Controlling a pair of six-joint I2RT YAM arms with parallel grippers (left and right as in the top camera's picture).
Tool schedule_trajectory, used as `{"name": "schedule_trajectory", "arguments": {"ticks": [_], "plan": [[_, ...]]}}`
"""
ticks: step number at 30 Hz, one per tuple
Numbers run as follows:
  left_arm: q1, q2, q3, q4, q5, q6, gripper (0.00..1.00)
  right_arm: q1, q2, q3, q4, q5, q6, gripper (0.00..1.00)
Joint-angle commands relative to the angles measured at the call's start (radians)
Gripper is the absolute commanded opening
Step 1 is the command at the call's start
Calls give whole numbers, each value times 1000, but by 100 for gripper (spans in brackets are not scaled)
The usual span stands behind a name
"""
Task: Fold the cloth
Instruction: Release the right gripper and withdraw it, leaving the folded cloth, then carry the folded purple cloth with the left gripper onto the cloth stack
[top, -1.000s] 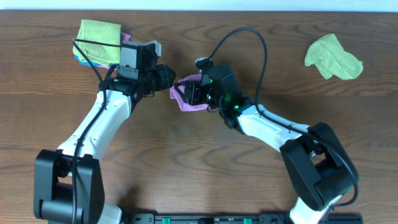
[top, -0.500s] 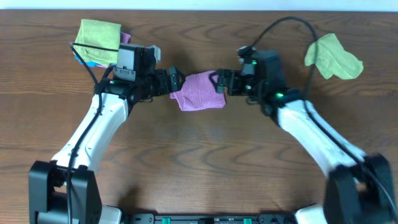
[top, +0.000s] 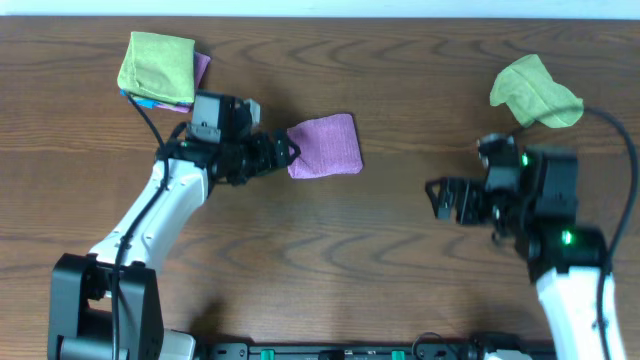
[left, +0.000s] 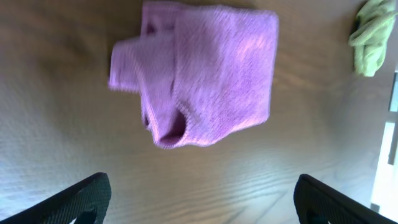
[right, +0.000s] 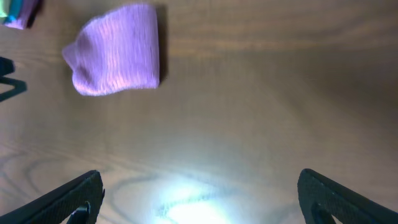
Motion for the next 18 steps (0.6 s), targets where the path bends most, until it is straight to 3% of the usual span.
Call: {"name": "schedule_trajectory", "arguments": {"ticks": [1,9,18], "plan": [[4,-7,-69,45,52,-75,95,-24,-135,-110,2,-51,-10,99],[-2,-7,-243,285,79,-241,95,-24,-455,-297,-34,-51,144,99],[-63,10,-282,417,-45,-310,95,-24,-471,-298,-79,-51,157,99]]}}
